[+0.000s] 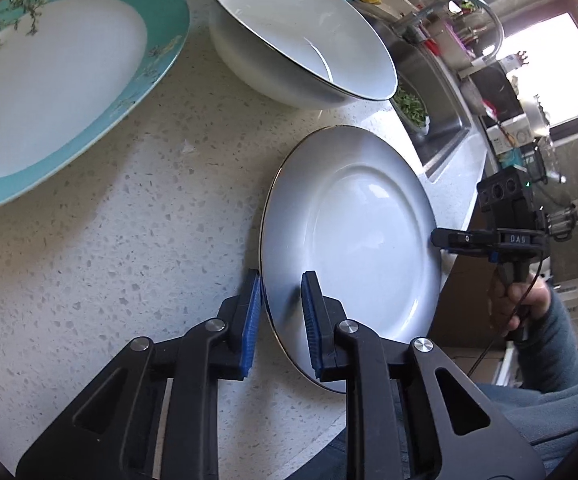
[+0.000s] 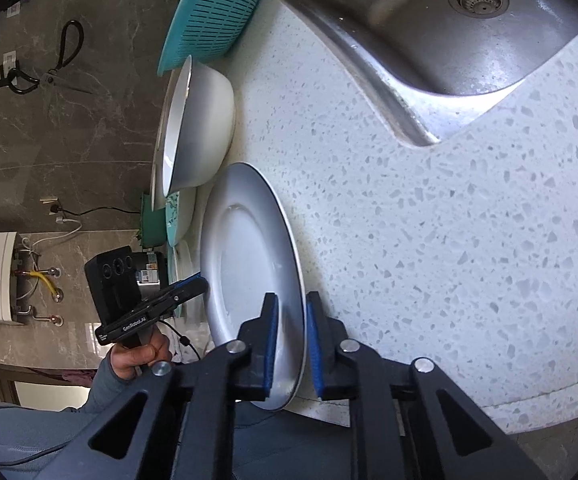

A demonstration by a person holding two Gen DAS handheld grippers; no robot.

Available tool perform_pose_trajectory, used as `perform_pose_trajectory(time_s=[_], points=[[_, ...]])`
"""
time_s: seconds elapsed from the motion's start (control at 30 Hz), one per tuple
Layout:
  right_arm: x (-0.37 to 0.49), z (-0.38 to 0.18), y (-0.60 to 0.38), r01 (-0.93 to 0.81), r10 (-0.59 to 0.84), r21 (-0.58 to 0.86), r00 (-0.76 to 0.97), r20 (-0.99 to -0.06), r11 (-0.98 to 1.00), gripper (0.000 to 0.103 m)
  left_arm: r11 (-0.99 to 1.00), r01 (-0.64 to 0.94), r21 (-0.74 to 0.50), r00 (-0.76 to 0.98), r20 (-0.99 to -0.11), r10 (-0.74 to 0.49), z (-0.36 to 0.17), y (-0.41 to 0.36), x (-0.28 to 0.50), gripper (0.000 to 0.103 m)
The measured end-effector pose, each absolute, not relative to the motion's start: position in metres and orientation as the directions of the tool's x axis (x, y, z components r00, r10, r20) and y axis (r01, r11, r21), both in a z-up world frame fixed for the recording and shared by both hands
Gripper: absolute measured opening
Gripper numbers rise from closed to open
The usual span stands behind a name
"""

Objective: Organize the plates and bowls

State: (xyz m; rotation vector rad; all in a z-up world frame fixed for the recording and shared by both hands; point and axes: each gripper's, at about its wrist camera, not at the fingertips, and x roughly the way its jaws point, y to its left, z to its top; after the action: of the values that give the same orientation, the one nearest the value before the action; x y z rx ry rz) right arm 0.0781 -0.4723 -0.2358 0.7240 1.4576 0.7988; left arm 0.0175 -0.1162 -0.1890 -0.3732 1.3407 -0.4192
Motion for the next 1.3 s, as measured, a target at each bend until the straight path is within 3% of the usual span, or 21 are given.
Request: perform_pose_trajectory(time_s=[0.2,0.77,1.3], points=[[0.078,-0.228,-0.467,-0.072,0.784,0.785,-0.050,-0.619,0.615,0.014,0.890,0.099,-0.445,0.186,-0.870,-0.456,-0.188,-0.118,0.014,0.019],[0.078,-0.229,-0.466,-0.071,0.792,0.794,-0.068,-0.607,0.603,0.015,0.880,0.093,-0.467,0.186,-0.860,-0.476,-0.191,-0.114,0.013,0.016],[0.081,-0.210,-0.424,-0.140,0.794,0.801,-0.115,-0.597,0.582,0.016,0.876,-0.015,-0.483,0.218,-0.856,-0.469,-0.171,-0.077,-0.008,0.015]])
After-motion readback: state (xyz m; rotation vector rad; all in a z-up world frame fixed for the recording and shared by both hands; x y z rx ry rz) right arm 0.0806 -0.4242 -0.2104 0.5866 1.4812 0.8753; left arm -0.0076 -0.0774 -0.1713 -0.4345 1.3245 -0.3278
